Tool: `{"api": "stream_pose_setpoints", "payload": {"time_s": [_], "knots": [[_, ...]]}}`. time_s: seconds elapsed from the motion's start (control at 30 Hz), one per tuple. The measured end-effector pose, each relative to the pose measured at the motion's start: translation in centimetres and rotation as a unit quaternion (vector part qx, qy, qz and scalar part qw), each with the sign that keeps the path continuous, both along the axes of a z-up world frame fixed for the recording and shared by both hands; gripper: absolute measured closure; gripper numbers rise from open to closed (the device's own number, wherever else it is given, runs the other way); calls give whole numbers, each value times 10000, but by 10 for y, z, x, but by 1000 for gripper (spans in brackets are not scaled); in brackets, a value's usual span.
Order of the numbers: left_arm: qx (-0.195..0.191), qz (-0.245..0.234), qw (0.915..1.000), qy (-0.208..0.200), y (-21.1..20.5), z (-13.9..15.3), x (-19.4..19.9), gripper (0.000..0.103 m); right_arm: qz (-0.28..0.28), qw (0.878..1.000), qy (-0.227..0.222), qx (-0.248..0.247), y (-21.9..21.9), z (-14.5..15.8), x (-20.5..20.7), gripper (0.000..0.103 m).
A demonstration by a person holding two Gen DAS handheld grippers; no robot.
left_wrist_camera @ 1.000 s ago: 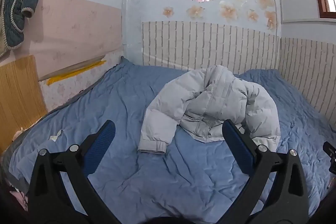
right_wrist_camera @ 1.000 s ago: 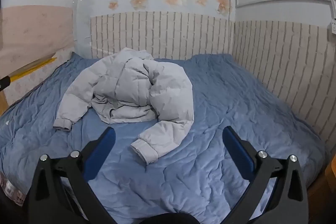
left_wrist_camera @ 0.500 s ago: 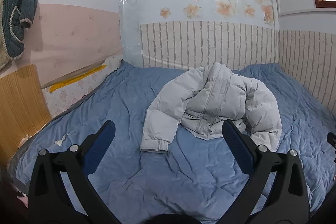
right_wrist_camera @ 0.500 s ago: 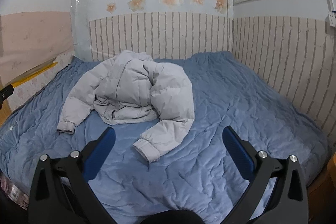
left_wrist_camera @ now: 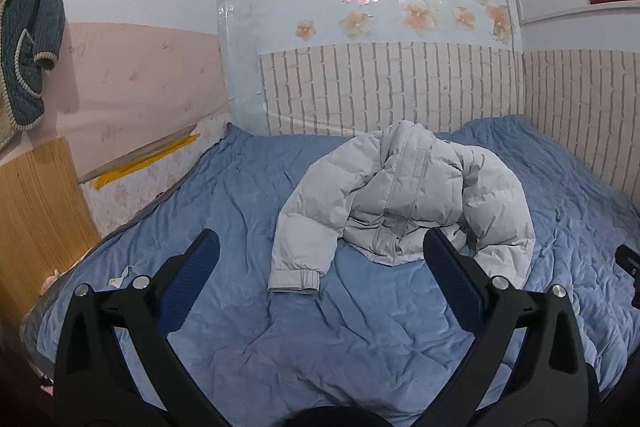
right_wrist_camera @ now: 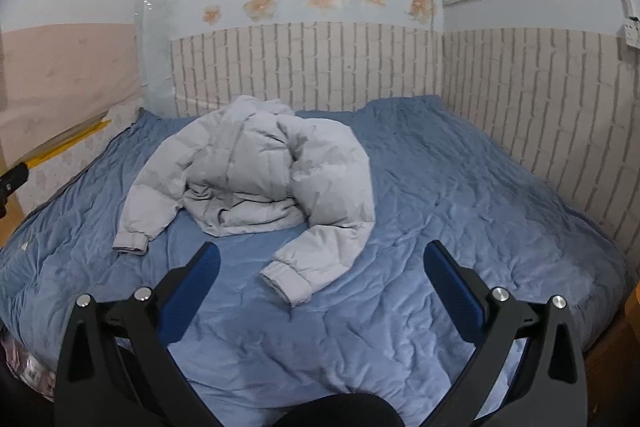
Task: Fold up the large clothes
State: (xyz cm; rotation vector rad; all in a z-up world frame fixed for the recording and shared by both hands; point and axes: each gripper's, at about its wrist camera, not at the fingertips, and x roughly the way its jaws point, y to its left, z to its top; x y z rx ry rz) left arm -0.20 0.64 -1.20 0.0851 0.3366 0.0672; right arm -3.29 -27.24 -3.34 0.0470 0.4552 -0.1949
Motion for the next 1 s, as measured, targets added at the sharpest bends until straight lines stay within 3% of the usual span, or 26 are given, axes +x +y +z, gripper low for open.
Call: {"api": "stream_pose_setpoints", "payload": {"time_s": [0.37, 1.0], "knots": [[-11, 162, 9999, -6, 9, -6, 3, 3, 88, 9996, 191, -207, 12, -5, 16, 2], [29, -7, 10000, 73, 4, -13, 29, 3, -88, 9990, 325, -294, -4, -12, 31, 1]]}}
